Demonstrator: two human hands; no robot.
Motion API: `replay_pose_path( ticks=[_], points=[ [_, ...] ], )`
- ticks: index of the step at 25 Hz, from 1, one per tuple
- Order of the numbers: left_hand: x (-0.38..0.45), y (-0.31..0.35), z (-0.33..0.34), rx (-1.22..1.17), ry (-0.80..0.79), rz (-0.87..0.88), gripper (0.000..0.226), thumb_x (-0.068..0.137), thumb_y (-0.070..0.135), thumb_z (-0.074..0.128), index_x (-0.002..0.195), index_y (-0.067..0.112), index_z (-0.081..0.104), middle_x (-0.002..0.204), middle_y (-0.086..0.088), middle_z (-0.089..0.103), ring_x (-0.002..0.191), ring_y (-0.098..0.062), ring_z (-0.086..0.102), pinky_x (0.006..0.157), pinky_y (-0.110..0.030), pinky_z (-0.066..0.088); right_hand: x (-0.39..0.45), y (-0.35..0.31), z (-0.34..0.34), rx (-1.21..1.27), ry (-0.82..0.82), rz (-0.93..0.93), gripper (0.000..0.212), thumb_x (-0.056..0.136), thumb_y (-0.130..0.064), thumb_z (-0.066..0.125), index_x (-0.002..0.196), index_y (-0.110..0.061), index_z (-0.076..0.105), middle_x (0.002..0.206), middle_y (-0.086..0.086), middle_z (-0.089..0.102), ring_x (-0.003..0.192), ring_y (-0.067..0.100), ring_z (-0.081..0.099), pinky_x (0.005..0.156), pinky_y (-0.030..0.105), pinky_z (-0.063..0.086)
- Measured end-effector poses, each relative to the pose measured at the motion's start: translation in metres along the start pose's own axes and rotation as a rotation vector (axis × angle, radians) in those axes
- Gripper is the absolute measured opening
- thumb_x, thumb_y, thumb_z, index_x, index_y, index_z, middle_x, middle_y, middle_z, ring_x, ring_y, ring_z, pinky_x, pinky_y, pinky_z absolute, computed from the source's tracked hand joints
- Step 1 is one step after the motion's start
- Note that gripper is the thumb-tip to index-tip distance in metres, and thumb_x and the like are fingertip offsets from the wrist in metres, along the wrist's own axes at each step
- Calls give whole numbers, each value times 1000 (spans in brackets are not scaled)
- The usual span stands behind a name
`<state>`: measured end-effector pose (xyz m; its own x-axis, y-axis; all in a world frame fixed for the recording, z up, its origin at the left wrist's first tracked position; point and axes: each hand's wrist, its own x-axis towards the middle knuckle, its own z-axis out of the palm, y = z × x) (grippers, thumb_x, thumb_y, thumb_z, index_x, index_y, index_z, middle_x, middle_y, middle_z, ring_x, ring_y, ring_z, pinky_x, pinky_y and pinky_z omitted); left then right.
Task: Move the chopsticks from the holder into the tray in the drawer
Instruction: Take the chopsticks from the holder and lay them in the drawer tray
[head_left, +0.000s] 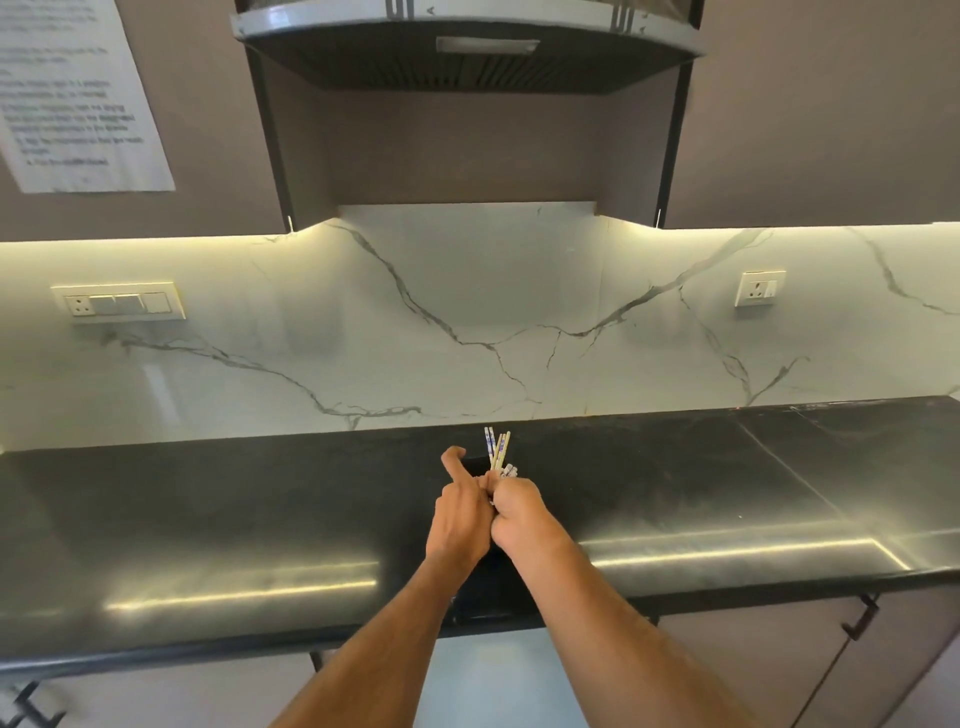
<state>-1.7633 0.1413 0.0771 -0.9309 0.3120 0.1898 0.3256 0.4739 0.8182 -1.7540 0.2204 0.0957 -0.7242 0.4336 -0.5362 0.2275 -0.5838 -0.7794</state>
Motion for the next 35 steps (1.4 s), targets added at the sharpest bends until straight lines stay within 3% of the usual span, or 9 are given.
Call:
replay_pose_path(
  ticks=[3,6,9,13,17,22,27,29,35],
  points=[
    [-2,-7,-15,-205,-389,-227,46,104,56,31,123,14,40,80,-9,69,49,-15,56,45,-29,50,-1,-5,-7,138,49,-58,20,101,-11,53,89,-2,66,82,13,67,80,30,70,86,46,59],
    [-3,-18,-34,-87,-710,-194,54,97,60,52,96,6,60,61,-2,54,44,-10,38,44,-22,35,-7,-9,-17,157,40,-105,19,103,-13,54,91,-2,63,72,10,60,65,21,61,83,40,57],
    [-7,-19,-42,-24,-661,-65,36,98,44,61,85,10,59,61,0,50,44,-9,42,47,-21,40,-16,-10,-29,-58,-42,-246,35,101,-41,54,109,-8,65,99,11,73,93,28,72,97,48,56],
    [-9,-24,-48,232,-656,33,24,98,34,64,80,20,59,68,1,58,54,-9,55,57,-20,48,-10,-31,-64,-312,-136,-380,77,99,-67,26,142,-9,50,136,14,63,124,29,58,108,48,40],
    [-13,-19,-38,387,-673,75,24,99,29,62,93,7,64,76,-5,64,64,-18,61,70,-31,56,-11,-10,-63,-558,-355,-300,95,87,-80,16,135,-10,59,125,9,72,122,25,63,110,49,37],
    [-13,-19,-32,488,-651,93,19,101,27,57,101,9,64,85,-6,66,68,-17,61,68,-28,52,-20,-2,-60,-753,-250,-449,66,101,-64,29,124,-14,67,114,7,75,105,20,70,90,36,56],
    [-12,-33,-26,627,-635,101,21,99,26,55,100,9,68,85,-7,65,71,-19,60,71,-32,52,-36,6,-72,-1626,-431,-929,26,100,-29,59,123,-18,63,112,-1,72,99,15,69,84,28,53],
    [-14,-33,-22,660,-648,139,22,101,27,56,106,10,70,90,-7,69,76,-21,65,76,-31,54,-37,18,-73,-1870,-449,-900,16,101,-18,57,115,-14,64,107,8,72,93,24,69,77,30,50],
    [-24,-44,-28,796,-637,235,28,101,38,57,110,13,65,97,-6,70,82,-20,67,81,-36,56,-33,36,-98,-1977,-238,-916,15,99,-10,57,114,-10,58,109,12,69,92,26,66,83,39,54]
  ],
)
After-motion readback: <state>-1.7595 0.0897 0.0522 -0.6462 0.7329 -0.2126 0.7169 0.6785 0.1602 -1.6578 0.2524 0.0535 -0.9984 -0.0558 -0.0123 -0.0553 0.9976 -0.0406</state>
